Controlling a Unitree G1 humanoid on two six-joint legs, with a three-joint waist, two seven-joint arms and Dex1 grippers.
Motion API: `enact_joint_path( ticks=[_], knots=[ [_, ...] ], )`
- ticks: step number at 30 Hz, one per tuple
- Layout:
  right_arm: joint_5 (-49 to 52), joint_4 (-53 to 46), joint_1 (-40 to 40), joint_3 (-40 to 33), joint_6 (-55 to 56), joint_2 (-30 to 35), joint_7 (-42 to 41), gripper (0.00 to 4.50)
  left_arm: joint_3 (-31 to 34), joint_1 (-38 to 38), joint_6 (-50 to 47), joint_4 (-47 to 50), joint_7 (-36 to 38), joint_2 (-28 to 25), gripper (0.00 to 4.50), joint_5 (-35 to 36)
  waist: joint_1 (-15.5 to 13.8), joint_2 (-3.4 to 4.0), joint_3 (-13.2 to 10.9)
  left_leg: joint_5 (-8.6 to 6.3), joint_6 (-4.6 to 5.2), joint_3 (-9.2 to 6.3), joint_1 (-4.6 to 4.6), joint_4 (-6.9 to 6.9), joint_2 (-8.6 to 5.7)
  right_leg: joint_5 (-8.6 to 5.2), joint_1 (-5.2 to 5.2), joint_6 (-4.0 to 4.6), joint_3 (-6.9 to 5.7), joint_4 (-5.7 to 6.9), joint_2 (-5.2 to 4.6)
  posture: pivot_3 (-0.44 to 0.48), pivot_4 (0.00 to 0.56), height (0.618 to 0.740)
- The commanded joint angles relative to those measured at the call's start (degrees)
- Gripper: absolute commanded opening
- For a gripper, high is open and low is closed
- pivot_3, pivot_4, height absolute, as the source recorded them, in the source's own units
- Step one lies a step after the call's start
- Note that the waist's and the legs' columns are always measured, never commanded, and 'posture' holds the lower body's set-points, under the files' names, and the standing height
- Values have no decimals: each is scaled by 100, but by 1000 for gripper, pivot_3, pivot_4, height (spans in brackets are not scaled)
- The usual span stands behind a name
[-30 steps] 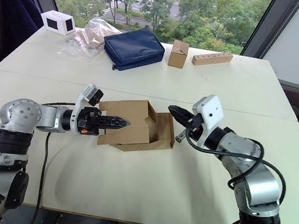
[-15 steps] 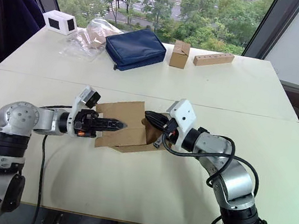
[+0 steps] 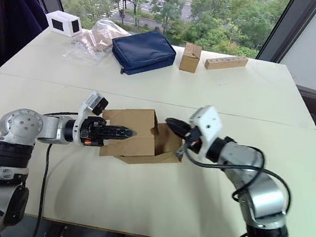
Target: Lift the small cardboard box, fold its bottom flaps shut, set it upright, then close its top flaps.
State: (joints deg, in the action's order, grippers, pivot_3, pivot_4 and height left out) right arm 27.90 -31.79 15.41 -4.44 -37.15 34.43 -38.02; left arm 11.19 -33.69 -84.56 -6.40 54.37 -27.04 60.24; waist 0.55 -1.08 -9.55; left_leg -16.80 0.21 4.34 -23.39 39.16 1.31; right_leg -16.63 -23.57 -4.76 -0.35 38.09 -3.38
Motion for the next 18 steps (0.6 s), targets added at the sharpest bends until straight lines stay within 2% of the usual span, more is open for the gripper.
enact_joint_path(
  ticks=[1, 4, 8, 18],
  knots=[
    [479, -682, -526, -621, -254, 192, 20, 0, 175, -148, -46, 139, -31, -42, 72, 235, 7, 0, 0, 0, 1, 0, 0, -1, 0, 0, 0, 0, 0, 0, 0, 0, 150, 740],
    [720, -1012, -1121, -892, -419, 269, 63, 0, 174, -183, -43, 119, -49, -27, 72, 250, 9, 0, 0, -11, 19, 0, 3, -2, 2, 0, 2, 0, 0, 1, 2, 0, 150, 740],
    [902, -1428, -1848, -822, -506, 221, 161, 0, 50, -160, 114, -1, 110, -65, 72, 160, 12, 0, 0, -11, 20, 0, 3, -2, 2, 0, 2, 0, 0, 0, 2, 0, 150, 740],
    [756, -1252, -1232, 200, -428, -239, 560, 0, -424, -7, 532, -199, 764, -264, 72, -102, 6, 0, 0, -11, 19, 1, 4, -2, 1, -1, 2, 1, 0, -3, 4, 0, 150, 740]
  ],
)
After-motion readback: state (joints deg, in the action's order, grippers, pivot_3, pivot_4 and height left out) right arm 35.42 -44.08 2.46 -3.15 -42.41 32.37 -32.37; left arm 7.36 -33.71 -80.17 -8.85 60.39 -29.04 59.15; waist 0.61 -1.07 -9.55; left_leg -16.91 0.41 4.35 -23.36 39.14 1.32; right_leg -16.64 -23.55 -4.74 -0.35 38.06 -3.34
